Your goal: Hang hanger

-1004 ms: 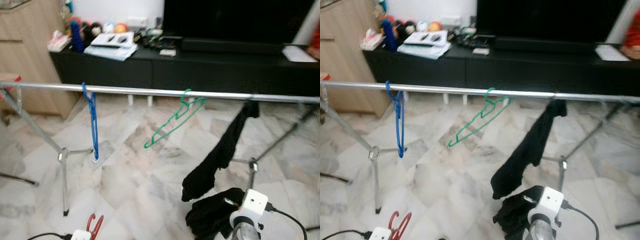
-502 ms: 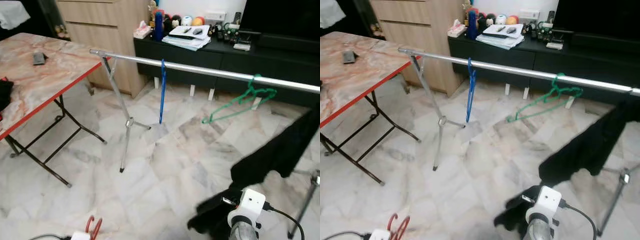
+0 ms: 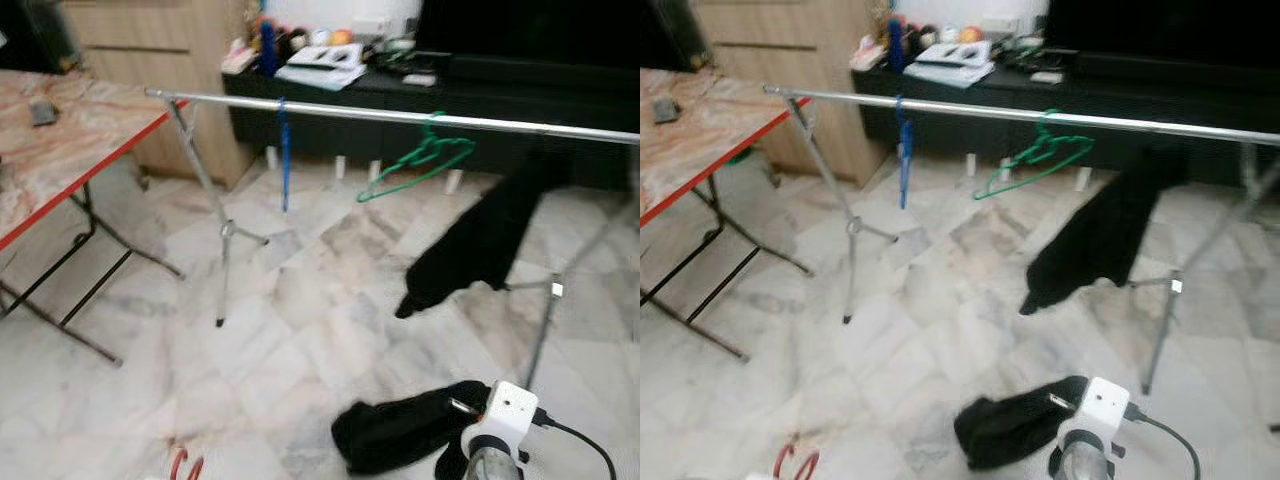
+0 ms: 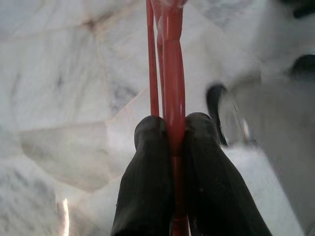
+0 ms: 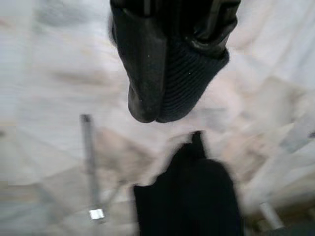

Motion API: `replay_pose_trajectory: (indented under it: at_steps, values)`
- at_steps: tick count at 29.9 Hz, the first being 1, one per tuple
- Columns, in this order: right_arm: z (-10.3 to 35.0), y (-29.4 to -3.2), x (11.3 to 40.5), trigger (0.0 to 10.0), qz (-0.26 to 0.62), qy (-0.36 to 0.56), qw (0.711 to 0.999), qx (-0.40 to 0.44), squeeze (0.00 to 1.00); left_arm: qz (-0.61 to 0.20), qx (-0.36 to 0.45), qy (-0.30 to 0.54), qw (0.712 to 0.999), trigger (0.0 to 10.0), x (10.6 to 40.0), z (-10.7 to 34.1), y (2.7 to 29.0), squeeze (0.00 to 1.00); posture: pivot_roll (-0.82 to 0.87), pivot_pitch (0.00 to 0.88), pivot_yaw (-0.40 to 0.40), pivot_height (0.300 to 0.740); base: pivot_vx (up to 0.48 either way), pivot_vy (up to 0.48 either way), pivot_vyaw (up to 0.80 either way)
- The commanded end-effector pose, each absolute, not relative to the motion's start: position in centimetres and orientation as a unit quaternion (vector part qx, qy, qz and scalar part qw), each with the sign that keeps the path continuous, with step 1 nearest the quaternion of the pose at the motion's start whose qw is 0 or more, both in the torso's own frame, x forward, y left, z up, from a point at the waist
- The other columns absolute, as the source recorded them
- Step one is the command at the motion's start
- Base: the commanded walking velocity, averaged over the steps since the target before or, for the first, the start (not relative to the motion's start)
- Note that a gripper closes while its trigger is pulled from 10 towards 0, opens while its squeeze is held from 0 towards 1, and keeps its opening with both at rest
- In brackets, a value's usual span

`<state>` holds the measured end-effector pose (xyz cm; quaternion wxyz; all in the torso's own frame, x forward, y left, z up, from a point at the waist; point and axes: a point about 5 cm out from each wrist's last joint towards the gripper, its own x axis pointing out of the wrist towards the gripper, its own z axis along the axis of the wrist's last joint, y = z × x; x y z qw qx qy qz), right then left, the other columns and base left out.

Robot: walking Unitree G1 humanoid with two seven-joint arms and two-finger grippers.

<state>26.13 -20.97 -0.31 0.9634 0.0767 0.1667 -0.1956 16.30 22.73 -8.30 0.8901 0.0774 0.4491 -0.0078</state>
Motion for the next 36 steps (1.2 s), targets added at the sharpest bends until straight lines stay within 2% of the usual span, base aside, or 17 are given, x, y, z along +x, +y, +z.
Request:
replay_pose_trajectory:
  at_steps: [1,7,26,36]
  values:
    - [-0.5,-20.8,26.0,10.0,-0.197,0.169,0.962,0.084,0.0,-0.011,0.084,0.459,0.884,10.0,15.8,-8.5,22.8,0.0,-0.11,0.13,0.03,0.74,-0.349,0.0,-0.8]
    - [-0.3,-20.8,26.2,10.0,-0.195,0.165,0.963,0.086,0.0,-0.008,0.085,0.453,0.887,10.0,16.0,-8.4,22.9,0.0,-0.11,0.129,0.027,0.74,-0.116,0.0,-0.8]
    - [-0.1,-20.6,26.5,10.0,-0.188,0.162,0.965,0.085,0.0,-0.022,0.078,0.442,0.893,10.0,17.0,-8.0,22.4,0.0,-0.11,0.127,0.029,0.74,0.0,0.0,0.0]
    - [0.2,-20.2,27.1,10.0,-0.147,0.16,0.973,0.078,0.0,-0.012,0.071,0.422,0.904,10.0,17.9,-7.5,22.7,0.0,-0.1,0.124,0.026,0.74,0.052,0.0,0.0]
